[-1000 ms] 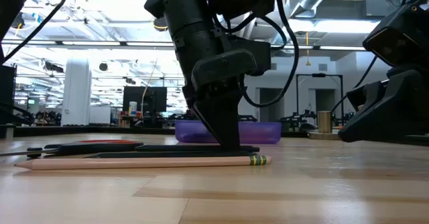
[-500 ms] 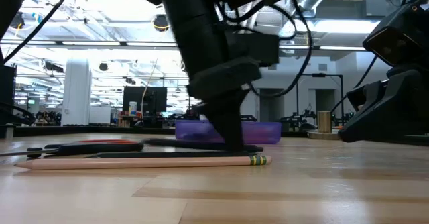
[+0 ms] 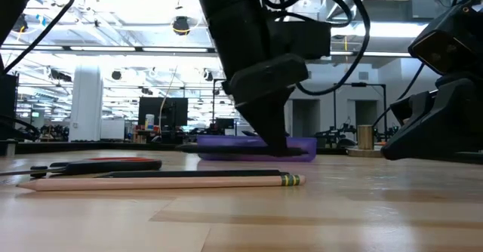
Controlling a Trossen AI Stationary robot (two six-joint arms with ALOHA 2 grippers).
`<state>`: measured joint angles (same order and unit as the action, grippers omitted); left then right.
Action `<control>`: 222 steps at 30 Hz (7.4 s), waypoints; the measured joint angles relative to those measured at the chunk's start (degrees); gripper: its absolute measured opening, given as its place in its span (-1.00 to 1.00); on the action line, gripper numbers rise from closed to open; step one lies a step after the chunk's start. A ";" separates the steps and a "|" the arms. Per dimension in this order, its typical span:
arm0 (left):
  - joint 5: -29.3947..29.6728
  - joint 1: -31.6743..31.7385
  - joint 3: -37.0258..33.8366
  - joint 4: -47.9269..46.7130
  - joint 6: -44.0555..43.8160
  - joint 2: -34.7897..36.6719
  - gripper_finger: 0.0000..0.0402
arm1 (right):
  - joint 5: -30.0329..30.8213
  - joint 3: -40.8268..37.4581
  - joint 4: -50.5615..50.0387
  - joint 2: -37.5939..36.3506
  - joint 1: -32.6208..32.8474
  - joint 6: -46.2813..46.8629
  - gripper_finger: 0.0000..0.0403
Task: Pick & place school supplies into a supply box
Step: Put the black pen into the purple supply box
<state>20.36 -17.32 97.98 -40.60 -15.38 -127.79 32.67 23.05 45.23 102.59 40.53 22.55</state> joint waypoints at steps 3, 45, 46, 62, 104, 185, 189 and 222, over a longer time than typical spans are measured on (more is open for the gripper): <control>1.57 -0.04 0.04 -1.50 0.35 0.00 -0.96 | -0.03 0.00 0.00 0.00 0.00 0.00 -1.00; 0.33 22.49 10.53 -12.77 24.02 0.42 -0.36 | -1.31 0.01 -0.29 0.00 0.02 1.01 -1.00; -0.15 22.21 10.53 -14.16 23.10 0.43 -0.35 | -1.32 0.02 -0.49 0.00 0.02 1.07 -1.00; -10.12 3.47 10.52 -20.23 9.26 9.40 -0.40 | -0.99 0.02 -1.35 0.00 1.86 1.49 -1.00; -1.85 -9.76 -12.90 6.73 -11.93 9.60 -0.40 | -2.97 5.84 1.90 0.00 4.24 1.89 -1.00; 21.56 8.29 7.73 -11.47 15.62 1.55 -0.97 | -2.62 5.81 -0.49 0.00 6.69 1.46 -1.00; 24.04 12.77 7.73 -9.40 22.91 1.55 -0.98 | -2.63 5.81 -1.86 0.00 6.69 1.46 -1.00; -7.43 8.22 7.78 -2.75 50.73 -4.07 -0.43 | -2.76 5.79 -7.80 -0.01 8.24 4.00 -1.00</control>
<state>12.93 -9.10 105.75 -43.35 35.36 -131.85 29.91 28.84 37.43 102.57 48.77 26.55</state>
